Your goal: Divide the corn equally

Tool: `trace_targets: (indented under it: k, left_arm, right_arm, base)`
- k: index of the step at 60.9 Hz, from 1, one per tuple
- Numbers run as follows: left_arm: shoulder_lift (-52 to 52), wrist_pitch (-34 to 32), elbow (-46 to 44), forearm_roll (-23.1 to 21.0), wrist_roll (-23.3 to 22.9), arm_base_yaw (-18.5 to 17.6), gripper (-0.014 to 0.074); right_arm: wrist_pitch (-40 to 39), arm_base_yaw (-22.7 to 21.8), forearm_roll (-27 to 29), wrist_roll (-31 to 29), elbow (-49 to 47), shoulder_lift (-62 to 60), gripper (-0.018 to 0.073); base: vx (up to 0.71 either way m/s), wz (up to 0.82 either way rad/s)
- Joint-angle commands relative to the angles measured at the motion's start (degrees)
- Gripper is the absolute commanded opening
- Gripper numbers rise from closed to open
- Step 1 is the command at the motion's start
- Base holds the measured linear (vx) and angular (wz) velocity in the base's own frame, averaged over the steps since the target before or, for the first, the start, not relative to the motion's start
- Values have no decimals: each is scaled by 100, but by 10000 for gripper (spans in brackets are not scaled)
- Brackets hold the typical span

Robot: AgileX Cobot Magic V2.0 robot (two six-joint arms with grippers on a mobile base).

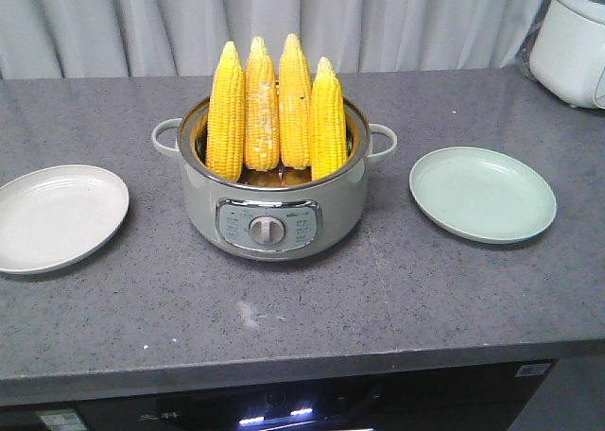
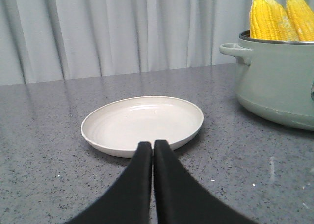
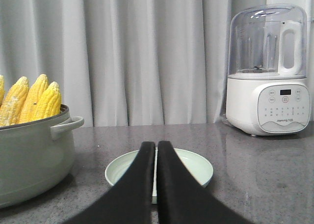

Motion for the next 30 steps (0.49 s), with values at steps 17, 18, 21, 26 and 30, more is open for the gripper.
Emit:
trace_targets:
  k: [17, 18, 21, 26, 30]
  left_arm:
    - [-99, -428, 18, -5, -48, 4, -7]
    - [-99, -428, 18, -5, -48, 4, -7]
    - [-99, -428, 18, -5, -48, 4, -7]
    - [-99, -428, 18, -5, -48, 4, -7]
    - [-99, -428, 18, -5, -48, 4, -7]
  right_arm:
    - [-396, -37, -65, -34, 41, -22, -1]
    - [-396, -37, -65, -34, 41, -22, -1]
    - [-396, -37, -65, -34, 41, -22, -1]
    - [-396, -37, -65, -34, 41, -22, -1]
    - [-396, -37, -65, -34, 41, -22, -1]
  base:
    - [2, 0]
    - [3, 0]
    - [3, 0]
    - [3, 0]
    - [3, 0]
